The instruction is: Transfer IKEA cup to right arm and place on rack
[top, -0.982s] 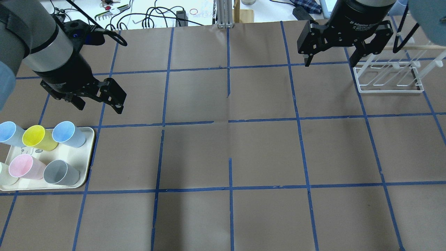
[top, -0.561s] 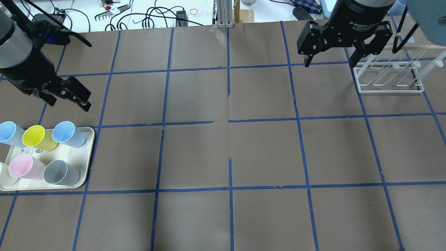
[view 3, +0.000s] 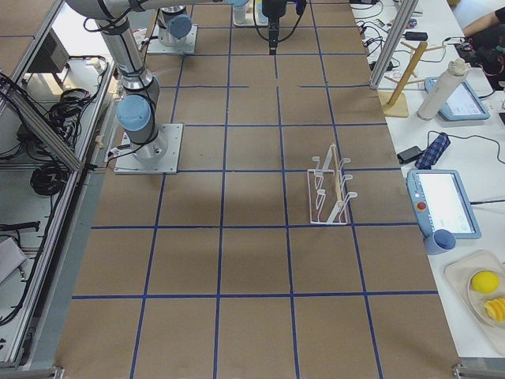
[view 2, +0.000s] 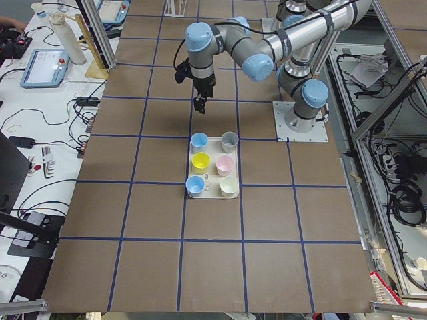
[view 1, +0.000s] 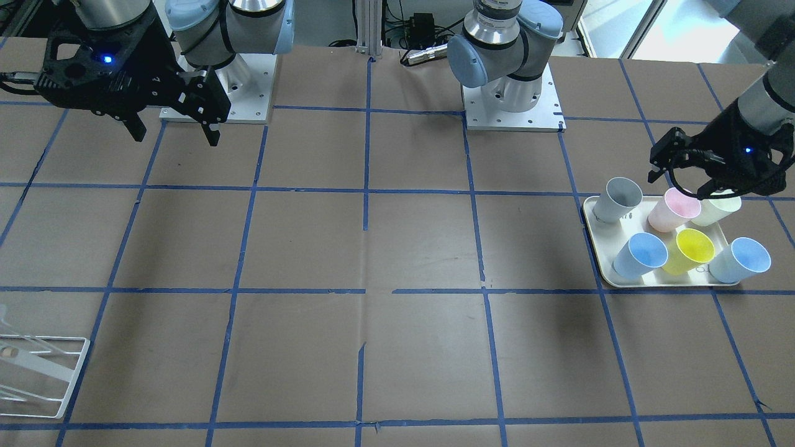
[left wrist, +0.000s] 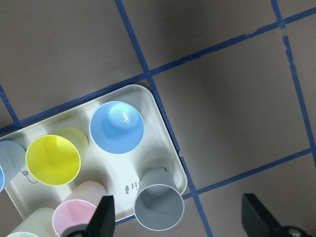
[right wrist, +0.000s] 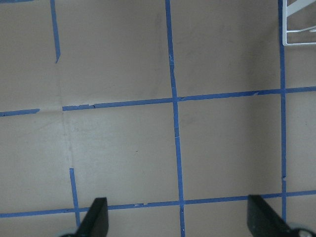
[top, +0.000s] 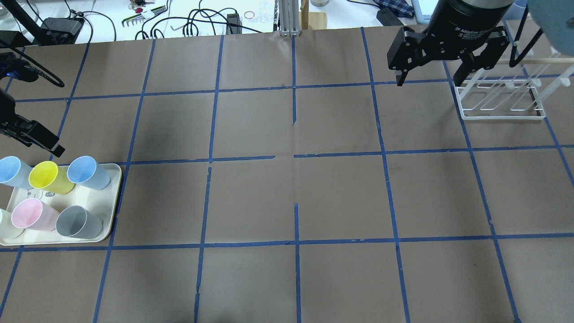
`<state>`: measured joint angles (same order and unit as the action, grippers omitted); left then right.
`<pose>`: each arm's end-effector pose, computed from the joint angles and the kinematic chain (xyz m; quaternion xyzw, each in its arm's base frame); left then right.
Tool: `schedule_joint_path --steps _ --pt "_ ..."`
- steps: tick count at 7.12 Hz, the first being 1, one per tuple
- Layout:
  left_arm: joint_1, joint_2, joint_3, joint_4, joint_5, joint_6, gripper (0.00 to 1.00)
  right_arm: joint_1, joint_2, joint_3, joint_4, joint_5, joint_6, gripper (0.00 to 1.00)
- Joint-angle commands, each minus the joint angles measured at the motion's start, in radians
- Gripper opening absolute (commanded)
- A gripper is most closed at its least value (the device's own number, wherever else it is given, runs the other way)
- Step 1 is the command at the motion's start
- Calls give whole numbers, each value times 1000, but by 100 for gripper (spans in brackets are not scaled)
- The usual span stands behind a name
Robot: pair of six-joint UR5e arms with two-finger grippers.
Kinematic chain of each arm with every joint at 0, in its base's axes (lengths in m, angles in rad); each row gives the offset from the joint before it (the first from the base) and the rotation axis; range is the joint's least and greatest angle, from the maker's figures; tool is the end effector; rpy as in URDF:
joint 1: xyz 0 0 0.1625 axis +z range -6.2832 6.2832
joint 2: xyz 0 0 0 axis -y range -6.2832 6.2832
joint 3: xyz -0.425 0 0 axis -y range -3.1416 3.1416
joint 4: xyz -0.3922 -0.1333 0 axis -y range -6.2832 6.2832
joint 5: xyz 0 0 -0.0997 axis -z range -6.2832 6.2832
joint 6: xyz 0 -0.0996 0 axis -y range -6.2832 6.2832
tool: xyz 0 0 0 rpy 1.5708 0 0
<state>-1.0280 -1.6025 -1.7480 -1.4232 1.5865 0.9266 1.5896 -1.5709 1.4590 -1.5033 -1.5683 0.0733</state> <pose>0.1406 -0.4881 0.4004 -0.1909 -0.9811 -0.0280 0.0147 0.1428 -0.4911 0.5362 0.0272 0.9994 -0.0221 0.0023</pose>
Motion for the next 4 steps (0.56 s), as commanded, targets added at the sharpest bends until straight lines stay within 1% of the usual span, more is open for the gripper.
schedule_joint_path --steps 1,2,4 --pt "23 -49 -91 198 9 70 72 -32 0 0 11 -1 -26 100" --pt "25 -66 -103 207 7 113 58 -68 -1 0 29 -2 -96 100" --pt "25 -117 -105 248 0 126 56 -166 -4 0 54 -6 -255 100"
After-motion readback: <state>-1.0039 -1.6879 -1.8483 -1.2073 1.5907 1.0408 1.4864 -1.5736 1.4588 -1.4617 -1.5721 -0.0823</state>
